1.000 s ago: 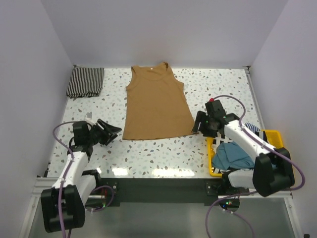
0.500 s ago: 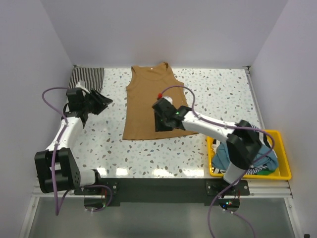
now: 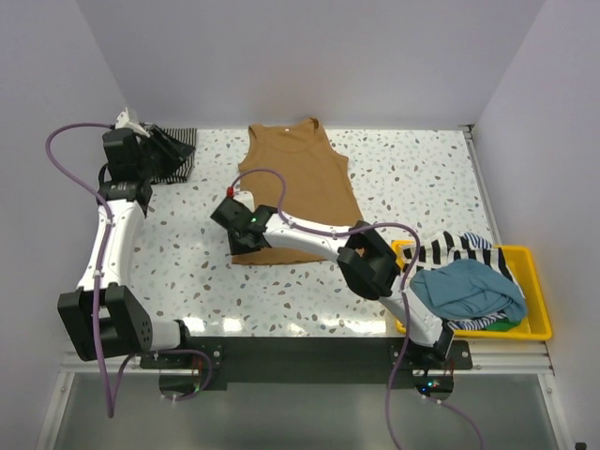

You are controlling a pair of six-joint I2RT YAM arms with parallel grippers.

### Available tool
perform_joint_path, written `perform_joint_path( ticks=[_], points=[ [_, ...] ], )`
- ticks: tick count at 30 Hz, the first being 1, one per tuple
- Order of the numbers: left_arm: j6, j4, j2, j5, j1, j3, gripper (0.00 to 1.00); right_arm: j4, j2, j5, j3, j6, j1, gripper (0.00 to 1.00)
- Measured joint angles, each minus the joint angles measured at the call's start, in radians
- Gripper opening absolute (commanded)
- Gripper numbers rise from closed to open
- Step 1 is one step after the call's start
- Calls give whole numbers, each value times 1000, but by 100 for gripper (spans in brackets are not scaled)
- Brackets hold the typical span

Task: Fold and stack the tank tops
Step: Fold the tank top

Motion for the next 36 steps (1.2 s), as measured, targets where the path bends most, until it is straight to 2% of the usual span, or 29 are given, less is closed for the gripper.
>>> perform_joint_path(
  ticks=[23, 25, 26, 27, 30, 32, 36],
  points=[
    [-3, 2, 39, 34, 0, -13, 49, -115, 152, 90, 188, 30, 75, 38],
    [-3, 2, 43, 34, 0, -13, 49, -120, 163, 95, 199, 29, 77, 31],
    [-3, 4, 43, 35, 0, -16, 49, -119, 163, 93, 201, 30, 79, 25],
    [-3, 6, 43, 35, 0, -20, 49, -123, 163, 93, 201, 28, 80, 14],
    [-6, 17, 44, 34, 0, -44, 47, -128, 166, 94, 199, 18, 84, 0],
    [-23, 44, 43, 37, 0, -86, 47, -105, 153, 92, 170, 7, 86, 0],
    [-58, 102, 45, 40, -14, -220, 46, 32, 4, 29, -96, -34, 92, 0]
  ],
)
